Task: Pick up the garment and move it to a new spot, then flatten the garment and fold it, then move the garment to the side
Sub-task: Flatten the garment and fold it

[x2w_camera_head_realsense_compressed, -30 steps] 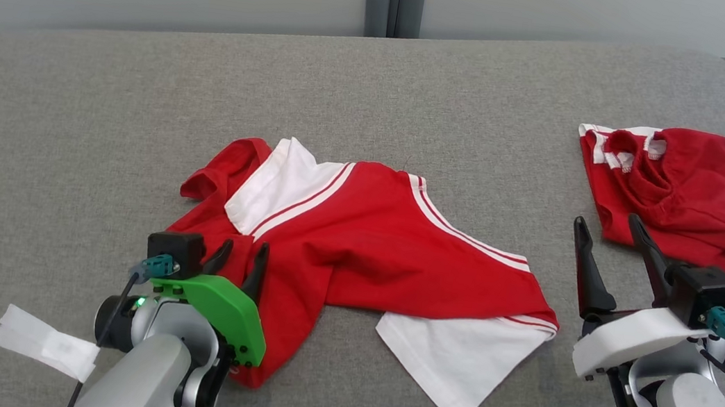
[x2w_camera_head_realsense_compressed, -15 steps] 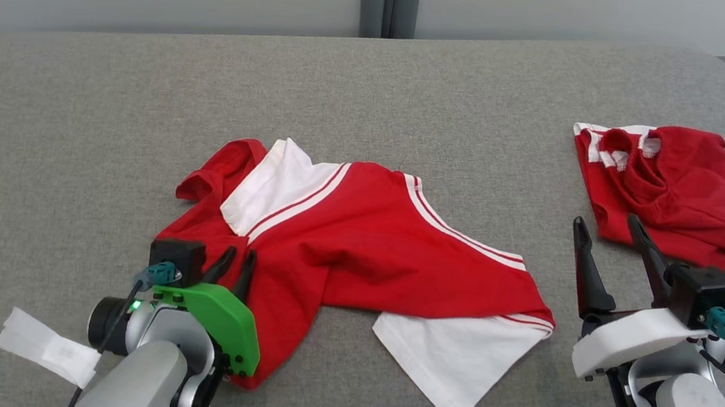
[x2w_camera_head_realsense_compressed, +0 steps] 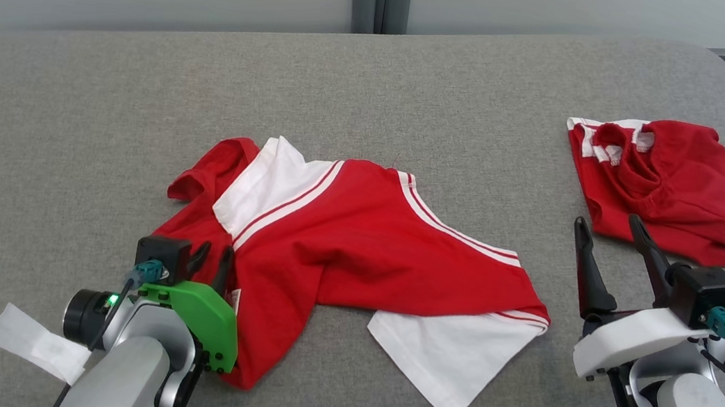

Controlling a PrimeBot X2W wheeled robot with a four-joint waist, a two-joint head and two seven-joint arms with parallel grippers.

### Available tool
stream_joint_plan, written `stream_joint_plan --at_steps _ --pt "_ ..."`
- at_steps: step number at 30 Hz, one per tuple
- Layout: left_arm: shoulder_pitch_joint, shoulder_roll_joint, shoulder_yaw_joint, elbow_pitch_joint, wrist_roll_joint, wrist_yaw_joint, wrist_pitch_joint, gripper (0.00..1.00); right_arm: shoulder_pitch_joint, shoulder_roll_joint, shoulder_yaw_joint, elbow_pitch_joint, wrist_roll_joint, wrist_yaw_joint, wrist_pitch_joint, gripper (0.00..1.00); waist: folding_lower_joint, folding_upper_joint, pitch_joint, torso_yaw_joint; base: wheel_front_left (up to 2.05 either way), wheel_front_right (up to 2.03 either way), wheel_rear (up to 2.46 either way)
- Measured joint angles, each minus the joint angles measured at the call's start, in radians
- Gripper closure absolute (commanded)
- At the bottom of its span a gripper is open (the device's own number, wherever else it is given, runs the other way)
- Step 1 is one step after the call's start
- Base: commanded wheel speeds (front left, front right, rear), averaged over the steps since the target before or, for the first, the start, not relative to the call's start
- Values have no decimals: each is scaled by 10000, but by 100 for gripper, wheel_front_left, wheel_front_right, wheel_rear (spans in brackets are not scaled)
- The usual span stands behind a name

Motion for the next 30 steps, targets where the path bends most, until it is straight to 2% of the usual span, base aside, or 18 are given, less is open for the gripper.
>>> stream_joint_plan --at_steps 5,10,13,15,24,30 --pt "-37 -48 48 153 115 0 4 68 0 0 0 0 0 0 0 0 0 0 15 -25 0 0 0" --pt "-55 -121 44 280 167 0 21 72 0 0 2 -2 0 0 0 0 1 0 32 -52 0 0 0" --pt "-137 -151 65 362 211 0 61 81 0 0 6 -2 2 0 0 0 0 0 39 -67 0 0 0" --pt "-195 -167 94 439 215 0 77 100 0 0 8 -2 2 0 0 0 0 0 45 -75 0 0 0" --pt "-253 -380 619 140 -13 0 -431 100 59 -165 -240 -6 88 -98 -58 0 0 0 51 77 0 0 0" --pt "-191 -343 1659 -428 -259 0 -913 100 85 -261 -238 -13 92 -36 -36 0 0 0 29 479 0 0 0"
